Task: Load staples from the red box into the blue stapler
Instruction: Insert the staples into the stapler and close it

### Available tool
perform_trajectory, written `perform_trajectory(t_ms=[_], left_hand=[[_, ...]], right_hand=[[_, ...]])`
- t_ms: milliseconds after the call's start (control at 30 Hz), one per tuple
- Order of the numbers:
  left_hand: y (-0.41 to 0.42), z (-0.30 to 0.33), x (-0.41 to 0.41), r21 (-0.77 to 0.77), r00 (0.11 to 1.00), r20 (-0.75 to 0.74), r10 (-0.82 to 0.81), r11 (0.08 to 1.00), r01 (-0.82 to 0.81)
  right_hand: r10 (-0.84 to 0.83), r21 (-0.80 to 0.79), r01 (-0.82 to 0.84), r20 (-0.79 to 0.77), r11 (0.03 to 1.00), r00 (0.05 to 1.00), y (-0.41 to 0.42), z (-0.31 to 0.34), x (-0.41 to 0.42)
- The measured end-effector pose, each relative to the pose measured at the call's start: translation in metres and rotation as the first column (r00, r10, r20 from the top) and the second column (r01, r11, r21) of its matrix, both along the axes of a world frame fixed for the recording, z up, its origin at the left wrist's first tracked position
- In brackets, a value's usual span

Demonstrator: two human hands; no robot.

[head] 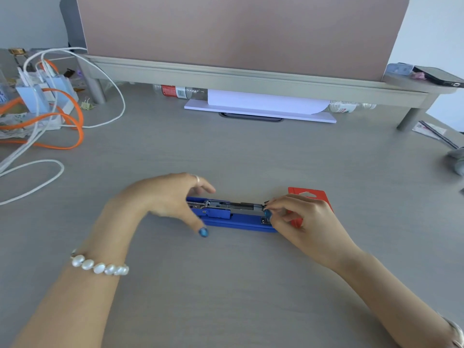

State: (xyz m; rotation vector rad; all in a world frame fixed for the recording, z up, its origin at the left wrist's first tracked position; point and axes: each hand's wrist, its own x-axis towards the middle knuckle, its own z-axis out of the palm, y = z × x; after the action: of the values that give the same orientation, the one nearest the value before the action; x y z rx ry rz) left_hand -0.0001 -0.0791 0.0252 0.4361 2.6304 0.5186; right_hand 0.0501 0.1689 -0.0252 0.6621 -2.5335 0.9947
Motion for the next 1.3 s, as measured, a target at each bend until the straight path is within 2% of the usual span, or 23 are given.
perform_trajectory(t_ms=[133, 300, 367, 433, 567, 667, 867, 1033, 1133, 1300], left_hand=[[-0.037, -0.002, -0.012, -0.110, 0.996, 0.032, 0.087, 0.990, -0.083], [-0.058, -0.004, -0.018, 0.010, 0.985, -0.011, 0.172, 0.985, -0.172], [-0.060, 0.003, -0.014, 0.118, 0.981, -0.069, 0.180, 0.978, -0.172], [-0.060, 0.013, -0.008, 0.295, 0.966, -0.145, 0.213, 0.941, -0.163], [-0.036, 0.030, 0.006, 0.630, 0.950, -0.217, 0.223, 0.776, -0.038], [-0.003, 0.025, 0.010, 0.733, 0.955, -0.211, 0.207, 0.680, 0.015], [0.043, 0.001, 0.015, 0.729, 0.943, -0.274, 0.189, 0.680, 0.075], [0.059, -0.013, 0.020, 0.668, 0.949, -0.272, 0.161, 0.741, 0.066], [0.066, -0.021, 0.022, 0.612, 0.956, -0.273, 0.110, 0.786, 0.085], [0.064, -0.024, 0.021, 0.603, 0.956, -0.275, 0.101, 0.793, 0.089]], right_hand=[[-0.032, -0.005, 0.033, 0.082, 0.999, 0.996, 0.004, 0.000, 0.001], [-0.013, -0.019, 0.017, 0.168, 1.000, 0.986, 0.007, 0.001, 0.002], [0.009, -0.047, 0.000, 0.182, 0.999, 0.983, 0.008, 0.003, 0.002], [0.021, -0.087, -0.004, 0.195, 0.996, 0.981, 0.008, 0.004, 0.003], [0.033, -0.136, -0.003, 0.218, 0.991, 0.975, 0.010, 0.004, 0.005], [0.032, -0.177, 0.011, 0.240, 0.984, 0.970, 0.010, 0.004, 0.005], [0.021, -0.265, 0.050, 0.258, 0.963, 0.966, 0.010, 0.004, 0.006], [0.009, -0.315, 0.030, 0.122, 0.949, 0.993, 0.008, 0.010, 0.007], [0.013, -0.209, -0.012, 0.005, 0.978, 1.000, 0.007, 0.013, 0.009], [0.043, -0.057, -0.045, -0.036, 0.997, 0.998, 0.010, 0.006, 0.006]])
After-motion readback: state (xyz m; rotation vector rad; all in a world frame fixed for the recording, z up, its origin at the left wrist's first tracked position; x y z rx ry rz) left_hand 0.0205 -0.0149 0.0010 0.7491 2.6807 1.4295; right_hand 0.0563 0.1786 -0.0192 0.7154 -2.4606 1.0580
